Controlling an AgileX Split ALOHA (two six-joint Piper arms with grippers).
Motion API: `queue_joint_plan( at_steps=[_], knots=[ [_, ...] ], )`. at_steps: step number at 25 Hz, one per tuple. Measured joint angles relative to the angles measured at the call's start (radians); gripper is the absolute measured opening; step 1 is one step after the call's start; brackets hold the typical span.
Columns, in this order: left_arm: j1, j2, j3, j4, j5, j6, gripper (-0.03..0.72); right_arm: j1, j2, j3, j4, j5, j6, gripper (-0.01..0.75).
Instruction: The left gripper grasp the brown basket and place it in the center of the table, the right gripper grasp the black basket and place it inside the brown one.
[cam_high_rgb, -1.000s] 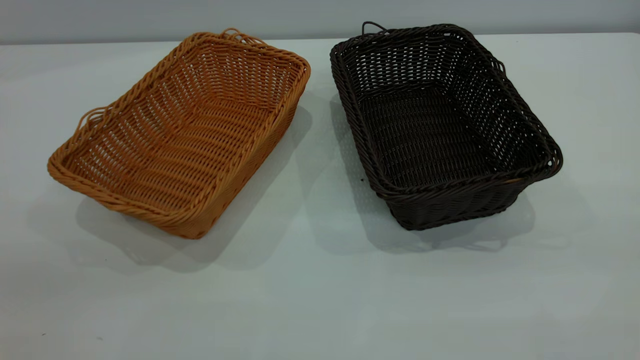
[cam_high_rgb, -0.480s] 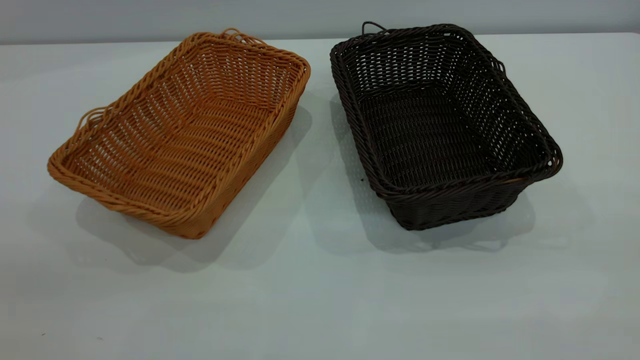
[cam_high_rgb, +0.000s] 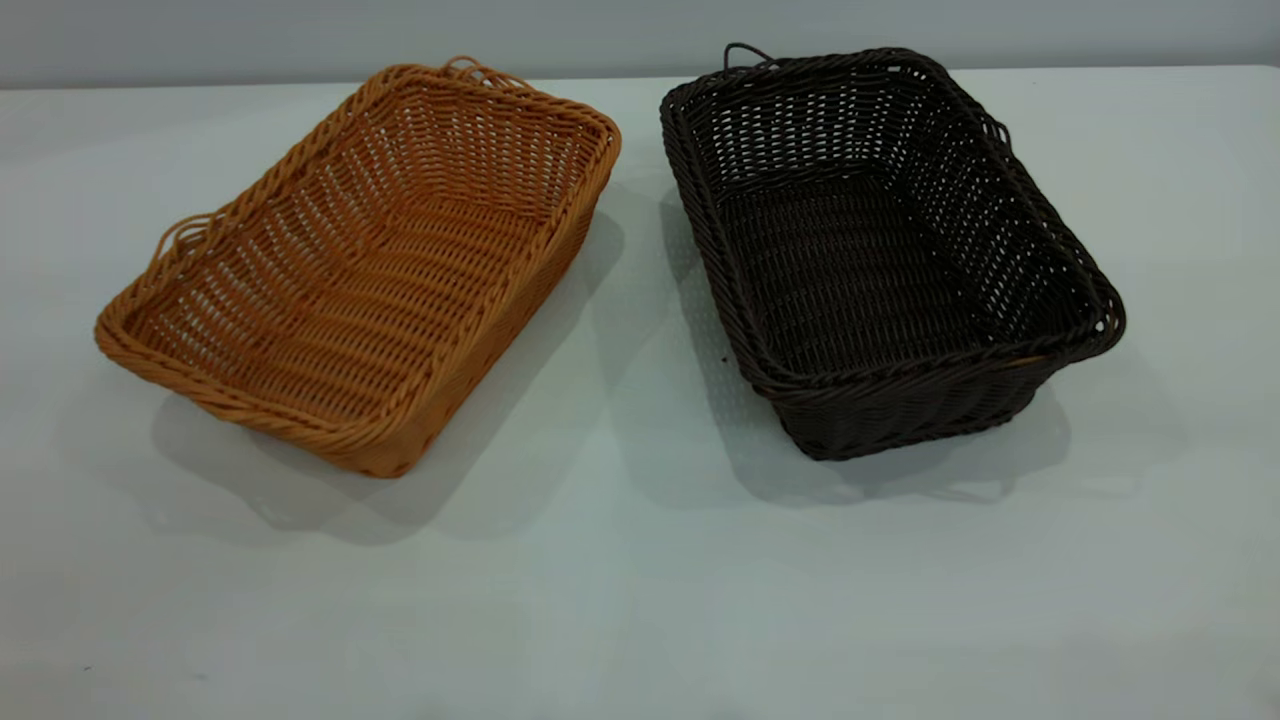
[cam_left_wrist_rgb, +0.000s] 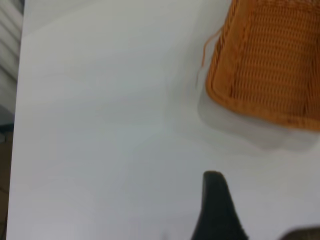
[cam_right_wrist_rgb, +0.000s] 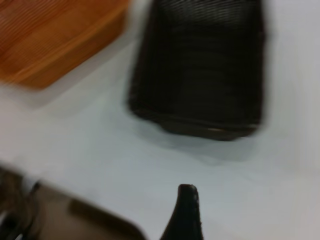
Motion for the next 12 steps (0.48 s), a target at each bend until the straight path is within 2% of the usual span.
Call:
queue_joint_plan(
  at_steps=[3, 6, 8, 10, 12],
  knots=[
    [0.0, 0.162, -0.026, 0.0, -0.145, 0.0, 0.472, 0.0, 0.18, 0.0, 0.231, -0.065, -0.247, 0.591],
    [0.0, 0.294, -0.049, 0.0, -0.249, 0.001, 0.482, 0.0, 0.362, 0.0, 0.426, -0.13, -0.391, 0.591],
    [0.0, 0.373, -0.063, 0.0, -0.306, 0.002, 0.483, 0.007, 0.481, 0.0, 0.491, -0.151, -0.439, 0.591],
    [0.0, 0.44, -0.077, 0.0, -0.363, 0.002, 0.484, 0.061, 0.601, 0.0, 0.53, -0.185, -0.456, 0.591],
    [0.0, 0.504, -0.092, 0.001, -0.415, 0.002, 0.485, 0.156, 0.706, -0.005, 0.557, -0.247, -0.458, 0.591]
  ],
)
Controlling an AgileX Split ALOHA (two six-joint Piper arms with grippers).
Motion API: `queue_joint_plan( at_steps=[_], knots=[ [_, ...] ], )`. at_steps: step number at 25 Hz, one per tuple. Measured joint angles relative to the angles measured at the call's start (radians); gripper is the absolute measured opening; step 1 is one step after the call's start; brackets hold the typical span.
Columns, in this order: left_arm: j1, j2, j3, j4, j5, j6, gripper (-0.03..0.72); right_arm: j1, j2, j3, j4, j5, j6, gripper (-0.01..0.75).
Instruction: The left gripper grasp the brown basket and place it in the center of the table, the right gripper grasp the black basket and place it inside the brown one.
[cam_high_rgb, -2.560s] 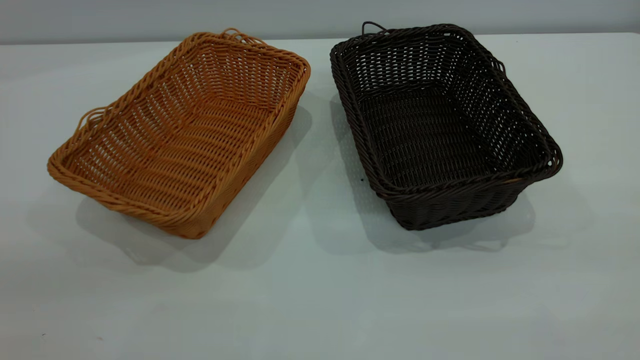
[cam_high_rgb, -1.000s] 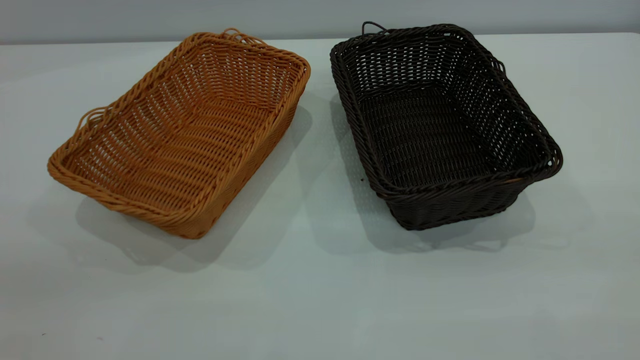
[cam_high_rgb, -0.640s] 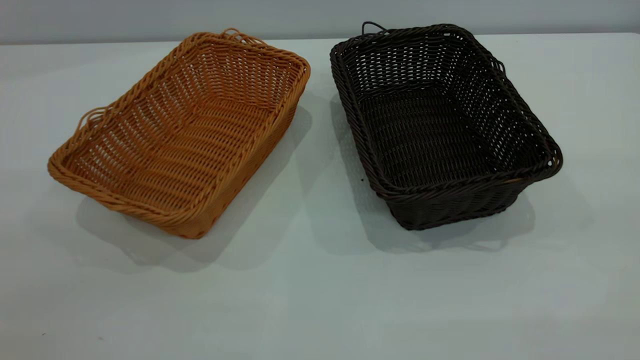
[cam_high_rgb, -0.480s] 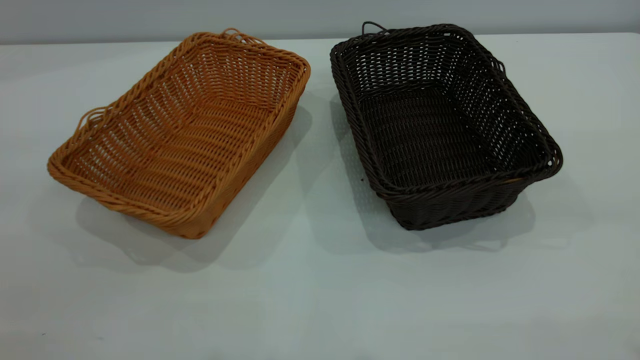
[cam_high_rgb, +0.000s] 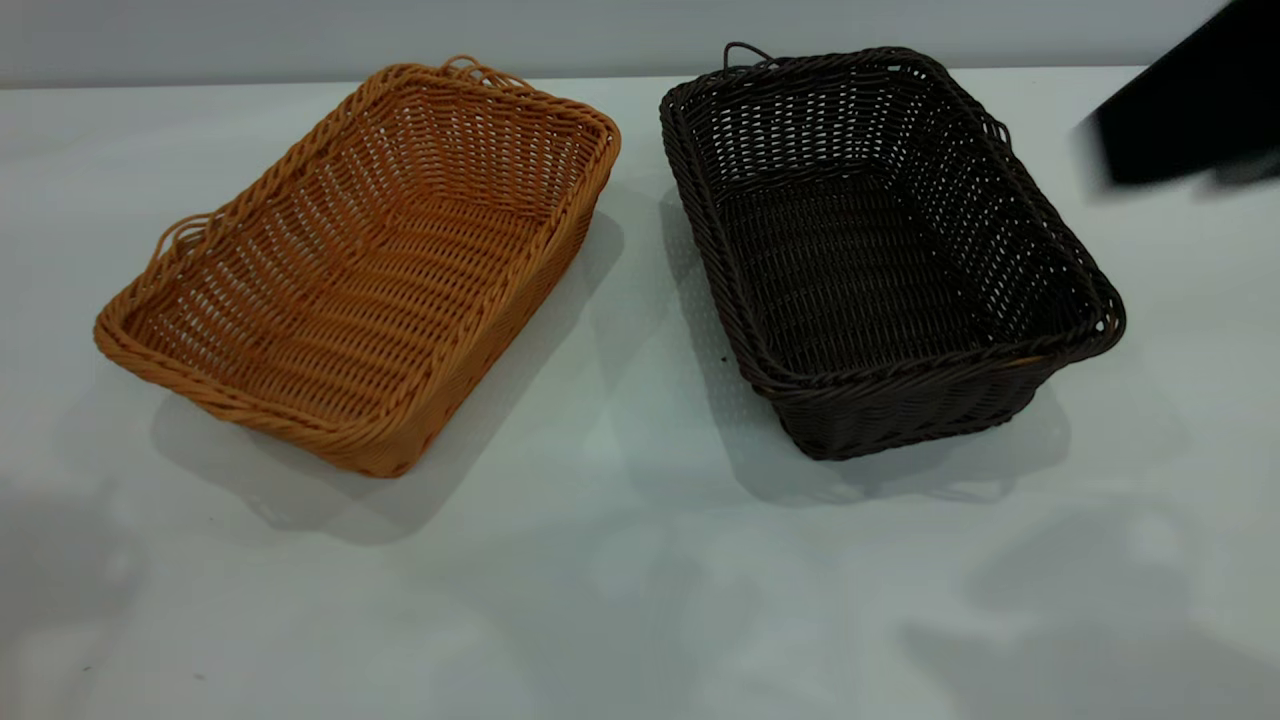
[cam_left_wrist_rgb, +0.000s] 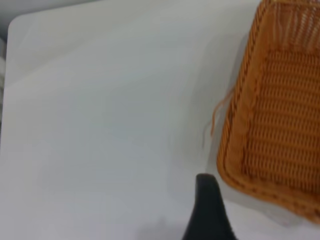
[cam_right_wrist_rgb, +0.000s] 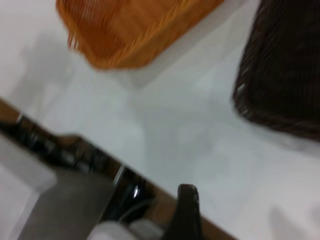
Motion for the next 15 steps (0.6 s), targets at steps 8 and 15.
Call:
queue_joint_plan(
  at_steps=[8, 15],
  knots=[
    [0.0, 0.211, -0.075, 0.0, -0.093, -0.002, 0.484, 0.221, 0.437, -0.073, 0.295, -0.228, 0.447, 0.591],
    [0.0, 0.316, -0.113, 0.0, -0.105, -0.003, 0.484, 0.223, 0.675, -0.116, 0.699, -0.256, 0.585, 0.591]
  ],
)
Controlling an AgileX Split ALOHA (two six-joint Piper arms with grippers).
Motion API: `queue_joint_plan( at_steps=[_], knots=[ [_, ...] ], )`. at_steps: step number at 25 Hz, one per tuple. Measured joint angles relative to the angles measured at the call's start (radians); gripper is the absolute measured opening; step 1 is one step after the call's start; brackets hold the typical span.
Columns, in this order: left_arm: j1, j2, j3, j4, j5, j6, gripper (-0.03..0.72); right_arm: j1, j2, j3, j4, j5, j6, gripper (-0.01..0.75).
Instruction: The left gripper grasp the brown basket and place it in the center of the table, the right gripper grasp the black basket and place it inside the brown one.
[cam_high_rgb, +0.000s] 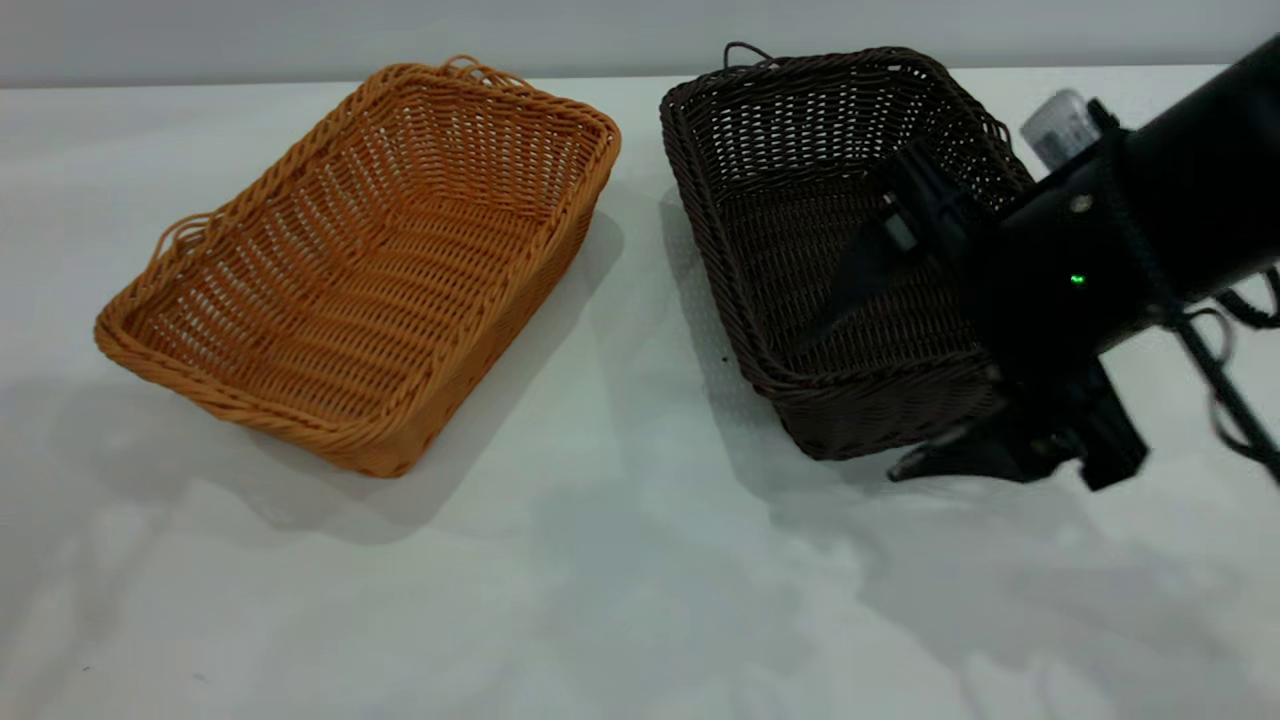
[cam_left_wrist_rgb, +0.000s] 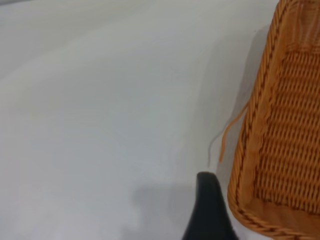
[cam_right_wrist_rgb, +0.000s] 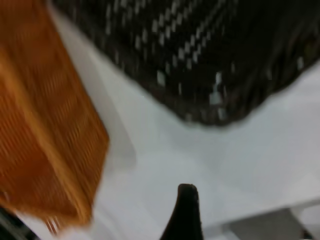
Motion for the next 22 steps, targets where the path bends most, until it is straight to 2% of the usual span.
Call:
queue_joint_plan(
  at_steps=[4, 7, 11, 14, 22],
  knots=[
    [0.0, 0.039, 0.0, 0.0, -0.001, 0.0, 0.484, 0.0, 0.084, -0.075, 0.023, -0.03, 0.091, 0.591],
    [0.0, 0.057, 0.0, 0.0, -0.001, 0.0, 0.484, 0.0, 0.131, -0.122, 0.029, -0.098, 0.152, 0.591],
    [0.0, 0.062, 0.0, 0.0, -0.011, 0.0, 0.484, 0.0, 0.185, -0.132, 0.031, -0.207, 0.288, 0.591],
    [0.0, 0.083, -0.015, -0.003, -0.029, 0.0, 0.484, 0.0, 0.213, -0.138, 0.033, -0.245, 0.353, 0.591],
    [-0.006, 0.335, -0.208, -0.061, 0.013, 0.013, 0.484, 0.0, 0.242, -0.15, 0.039, -0.303, 0.404, 0.591]
  ],
)
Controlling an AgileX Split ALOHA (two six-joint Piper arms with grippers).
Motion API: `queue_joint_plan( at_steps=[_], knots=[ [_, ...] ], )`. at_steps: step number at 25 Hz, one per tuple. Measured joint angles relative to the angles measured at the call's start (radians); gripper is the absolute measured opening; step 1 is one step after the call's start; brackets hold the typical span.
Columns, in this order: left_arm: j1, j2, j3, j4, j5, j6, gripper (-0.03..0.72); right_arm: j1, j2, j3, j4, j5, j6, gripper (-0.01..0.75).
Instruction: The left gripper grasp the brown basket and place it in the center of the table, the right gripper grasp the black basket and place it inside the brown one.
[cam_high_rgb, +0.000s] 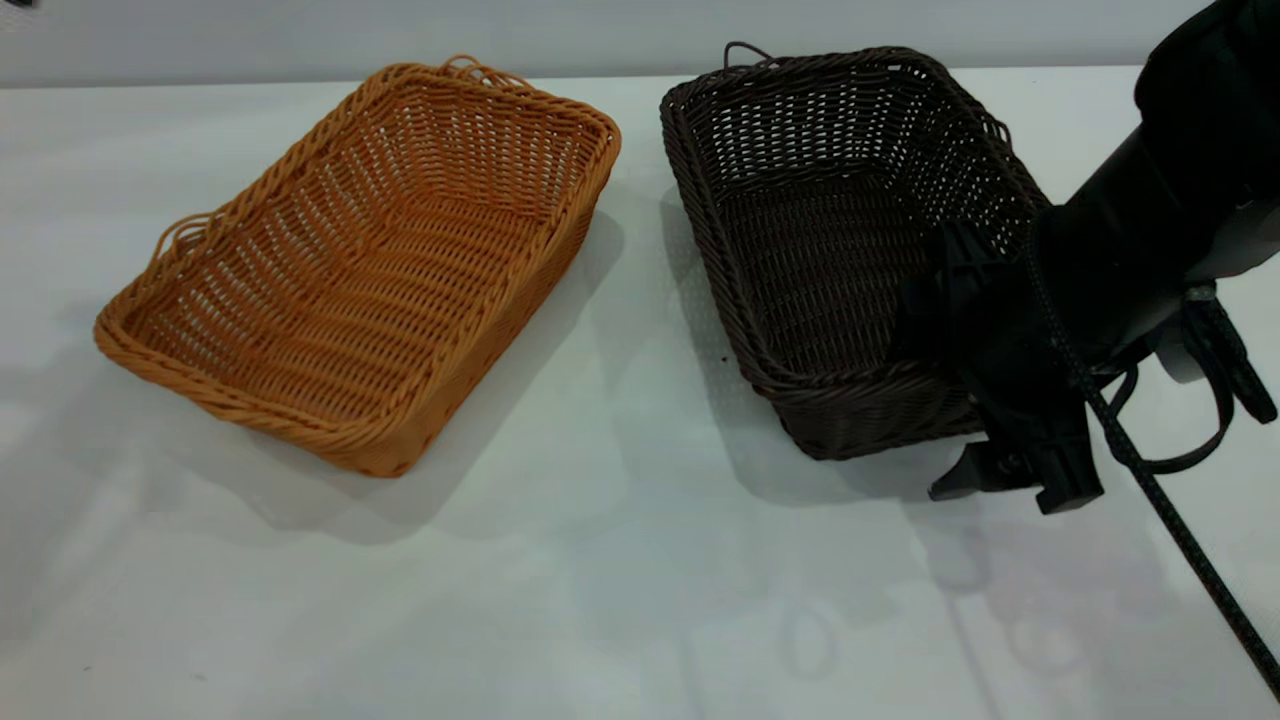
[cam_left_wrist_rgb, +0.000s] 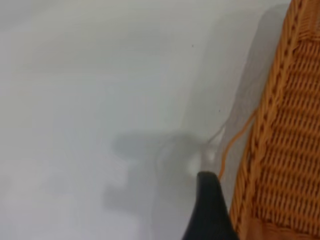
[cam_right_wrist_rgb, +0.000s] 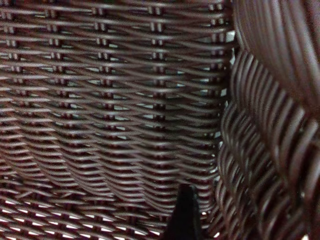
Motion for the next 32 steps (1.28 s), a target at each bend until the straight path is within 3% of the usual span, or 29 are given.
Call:
queue_joint_plan(
  at_steps=[12, 19, 23, 27, 30, 32],
  knots=[
    [-0.06, 0.594, -0.45, -0.13, 0.136, 0.161, 0.484, 0.0, 0.0, -0.001, 0.001, 0.011, 0.001, 0.591],
    [-0.085, 0.744, -0.54, -0.158, 0.171, 0.234, 0.466, 0.0, 0.0, -0.001, 0.001, 0.017, 0.002, 0.574],
    [-0.095, 0.746, -0.542, -0.155, 0.176, 0.243, 0.292, 0.0, 0.0, -0.001, 0.001, 0.021, 0.002, 0.446],
    [-0.096, 0.746, -0.542, -0.158, 0.188, 0.258, 0.087, 0.0, 0.0, -0.002, 0.001, 0.021, 0.002, 0.233],
    [-0.097, 0.746, -0.543, -0.164, 0.181, 0.256, 0.081, 0.0, 0.0, -0.003, 0.004, 0.021, 0.006, 0.106],
    [-0.097, 0.746, -0.543, -0.164, 0.181, 0.256, 0.081, 0.0, 0.0, -0.003, 0.004, 0.021, 0.009, 0.083]
  ],
)
